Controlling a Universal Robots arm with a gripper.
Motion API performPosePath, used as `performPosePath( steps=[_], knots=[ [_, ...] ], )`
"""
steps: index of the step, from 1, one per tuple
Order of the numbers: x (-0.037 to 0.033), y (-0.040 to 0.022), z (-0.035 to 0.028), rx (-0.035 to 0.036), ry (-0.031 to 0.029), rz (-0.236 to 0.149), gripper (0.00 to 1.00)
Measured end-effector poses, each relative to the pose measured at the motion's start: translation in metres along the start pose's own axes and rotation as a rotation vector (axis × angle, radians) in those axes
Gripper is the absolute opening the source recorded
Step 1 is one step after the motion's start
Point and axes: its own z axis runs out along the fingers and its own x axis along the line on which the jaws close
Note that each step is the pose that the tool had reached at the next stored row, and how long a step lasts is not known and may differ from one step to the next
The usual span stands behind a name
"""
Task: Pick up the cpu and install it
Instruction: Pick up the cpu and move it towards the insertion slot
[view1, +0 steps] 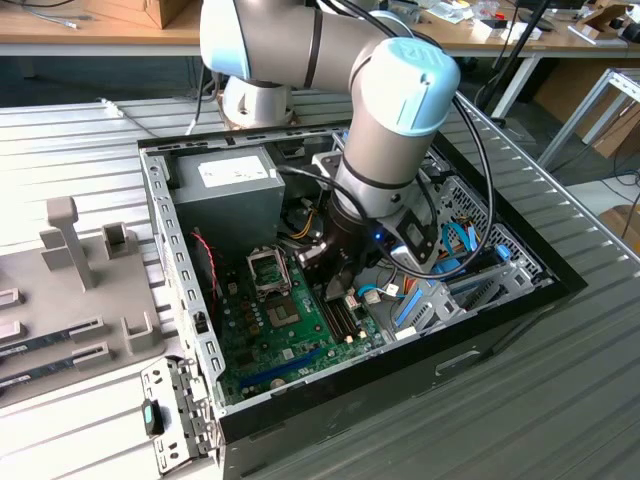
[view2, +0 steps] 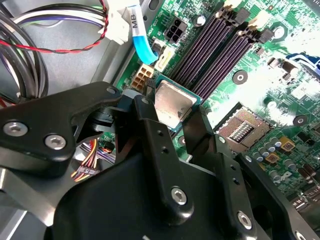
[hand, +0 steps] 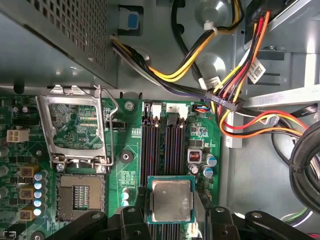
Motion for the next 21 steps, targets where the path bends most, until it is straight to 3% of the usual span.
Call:
performPosePath(
  steps=[8,21],
  knots=[
    [0.0001,0.0,0.0041,0.0003,0.0002,0.0,0.47],
    [0.0,0.0001,0.0024,-0.0002,-0.0001,0.0,0.47]
  ],
)
